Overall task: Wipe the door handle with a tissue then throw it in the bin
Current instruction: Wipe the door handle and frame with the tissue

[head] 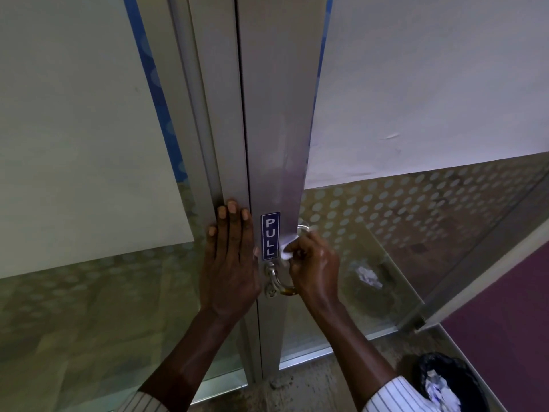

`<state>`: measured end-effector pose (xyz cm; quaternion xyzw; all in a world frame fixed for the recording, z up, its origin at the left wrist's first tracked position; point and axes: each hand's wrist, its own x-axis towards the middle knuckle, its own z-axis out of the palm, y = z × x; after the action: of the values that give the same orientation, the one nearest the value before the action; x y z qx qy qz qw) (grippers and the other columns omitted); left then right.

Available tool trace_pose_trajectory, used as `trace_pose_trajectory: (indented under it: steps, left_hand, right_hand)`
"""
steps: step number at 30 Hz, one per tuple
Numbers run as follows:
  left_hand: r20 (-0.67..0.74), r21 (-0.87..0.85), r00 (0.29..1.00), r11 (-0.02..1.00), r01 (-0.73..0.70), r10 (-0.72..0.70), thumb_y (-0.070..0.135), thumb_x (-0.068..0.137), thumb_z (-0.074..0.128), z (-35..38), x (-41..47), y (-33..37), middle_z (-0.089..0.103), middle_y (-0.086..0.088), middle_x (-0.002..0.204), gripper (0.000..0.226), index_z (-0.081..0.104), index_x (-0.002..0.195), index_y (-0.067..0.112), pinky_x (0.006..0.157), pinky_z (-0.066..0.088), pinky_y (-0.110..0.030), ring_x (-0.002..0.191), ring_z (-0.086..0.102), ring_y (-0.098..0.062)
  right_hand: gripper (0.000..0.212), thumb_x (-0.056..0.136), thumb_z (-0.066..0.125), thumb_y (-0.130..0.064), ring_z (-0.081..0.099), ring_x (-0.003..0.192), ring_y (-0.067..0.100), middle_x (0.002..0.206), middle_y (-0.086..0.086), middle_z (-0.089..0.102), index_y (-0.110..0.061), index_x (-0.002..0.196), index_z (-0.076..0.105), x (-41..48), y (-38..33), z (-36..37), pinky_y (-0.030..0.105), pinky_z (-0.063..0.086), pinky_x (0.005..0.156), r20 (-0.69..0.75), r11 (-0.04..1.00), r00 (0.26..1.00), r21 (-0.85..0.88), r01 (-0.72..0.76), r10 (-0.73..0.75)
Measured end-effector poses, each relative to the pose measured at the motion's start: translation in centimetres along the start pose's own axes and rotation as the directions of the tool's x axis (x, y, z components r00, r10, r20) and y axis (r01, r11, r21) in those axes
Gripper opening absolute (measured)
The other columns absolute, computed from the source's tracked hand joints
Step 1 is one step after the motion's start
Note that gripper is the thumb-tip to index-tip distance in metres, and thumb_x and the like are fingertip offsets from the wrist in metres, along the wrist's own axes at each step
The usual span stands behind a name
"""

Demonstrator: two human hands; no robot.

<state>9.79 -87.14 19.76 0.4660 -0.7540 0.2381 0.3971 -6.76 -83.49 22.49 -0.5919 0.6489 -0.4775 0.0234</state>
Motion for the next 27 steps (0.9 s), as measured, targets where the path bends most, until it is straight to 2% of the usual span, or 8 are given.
trace_pose_trajectory:
  steps: [2, 4, 7, 10, 16, 20, 24, 27]
  left_hand:
    - [0.000, 0.000, 1.000, 1.000, -0.004, 0.004, 0.033, 0.120, 0.020, -0.1, 0.1, 0.0, -0.020, -0.015, 0.187, 0.070, -0.010, 0.178, 0.007, 0.144, -0.013, -0.041, 0.177, -0.018, -0.028]
    - [0.002, 0.002, 1.000, 1.000, -0.004, 0.004, 0.031, 0.119, 0.025, -0.1, 0.0, 0.0, -0.020, -0.016, 0.187, 0.073, -0.011, 0.178, 0.007, 0.144, -0.013, -0.041, 0.177, -0.019, -0.028]
    - [0.009, 0.003, 1.000, 1.000, 0.018, -0.018, 0.025, 0.108, 0.046, -0.1, 0.1, 0.0, -0.022, -0.015, 0.187, 0.093, -0.012, 0.178, 0.007, 0.144, -0.014, -0.041, 0.177, -0.020, -0.028]
    - [0.009, 0.009, 1.000, 1.000, 0.017, -0.017, 0.023, 0.106, 0.049, -0.1, -0.1, 0.0, -0.023, -0.015, 0.186, 0.096, -0.012, 0.178, 0.007, 0.144, -0.013, -0.041, 0.177, -0.020, -0.028]
    - [0.013, 0.017, 1.000, 1.000, 0.009, -0.009, 0.025, 0.109, 0.044, -0.1, 0.0, 0.1, -0.023, -0.015, 0.187, 0.091, -0.012, 0.178, 0.007, 0.144, -0.014, -0.041, 0.177, -0.020, -0.027]
    - [0.008, -0.002, 1.000, 1.000, 0.003, -0.003, 0.026, 0.114, 0.038, -0.3, 0.2, 0.2, -0.024, -0.014, 0.186, 0.083, -0.012, 0.178, 0.008, 0.144, -0.013, -0.041, 0.176, -0.020, -0.026]
    - [0.001, -0.017, 1.000, 1.000, 0.026, -0.026, 0.024, 0.109, 0.046, -0.3, 0.2, 0.3, -0.026, -0.012, 0.186, 0.092, -0.014, 0.178, 0.009, 0.144, -0.014, -0.040, 0.176, -0.021, -0.025]
    - [-0.004, 0.008, 1.000, 1.000, 0.022, -0.022, 0.023, 0.108, 0.047, -0.2, 0.1, 0.2, -0.025, -0.013, 0.186, 0.093, -0.014, 0.178, 0.009, 0.144, -0.014, -0.040, 0.176, -0.021, -0.025]
  right_hand:
    - [0.025, 0.075, 0.081, 0.015, 0.069, 0.073, 0.017, 0.088, 0.004, 0.075, -0.009, 0.081, 0.082, -0.3, 0.1, 0.0, 0.028, 0.056, 0.060, 0.066, 0.998, 0.998, -0.056, -0.013, 0.017]
    - [0.025, 0.076, 0.081, 0.014, 0.068, 0.072, 0.018, 0.088, 0.006, 0.075, -0.010, 0.083, 0.081, 0.6, -0.7, -0.6, 0.032, 0.059, 0.060, 0.047, 0.997, 0.998, -0.068, 0.032, -0.028]
    - [0.024, 0.077, 0.083, 0.011, 0.067, 0.070, 0.016, 0.085, 0.004, 0.074, -0.012, 0.084, 0.081, 3.3, -2.5, -2.1, 0.033, 0.059, 0.058, -0.134, 0.992, 0.983, 0.011, 0.128, -0.126]
    - [0.026, 0.078, 0.080, 0.011, 0.067, 0.076, 0.013, 0.089, 0.001, 0.074, -0.013, 0.086, 0.080, 4.8, -3.4, -2.7, 0.027, 0.056, 0.063, -0.243, 0.980, 0.956, 0.069, 0.189, -0.167]
    - [0.026, 0.071, 0.081, 0.015, 0.067, 0.075, 0.020, 0.090, 0.006, 0.073, -0.008, 0.083, 0.078, -0.3, -0.9, -0.2, 0.023, 0.046, 0.058, 0.027, 0.998, 0.999, -0.062, 0.024, -0.022]
    - [0.029, 0.067, 0.083, 0.017, 0.067, 0.070, 0.020, 0.087, 0.010, 0.074, -0.007, 0.083, 0.079, 0.6, -1.4, -0.8, 0.008, 0.034, 0.059, 0.017, 0.996, 1.000, -0.085, 0.027, -0.026]
    - [0.033, 0.073, 0.072, 0.019, 0.065, 0.075, 0.019, 0.087, 0.005, 0.071, -0.010, 0.087, 0.079, 3.9, -2.9, -2.5, 0.032, 0.053, 0.057, -0.172, 0.984, 0.969, -0.025, 0.175, -0.176]
    - [0.033, 0.072, 0.071, 0.020, 0.064, 0.077, 0.019, 0.088, 0.004, 0.070, -0.008, 0.086, 0.077, 3.6, -2.5, -2.1, 0.030, 0.051, 0.058, -0.212, 0.977, 0.954, -0.014, 0.213, -0.211]
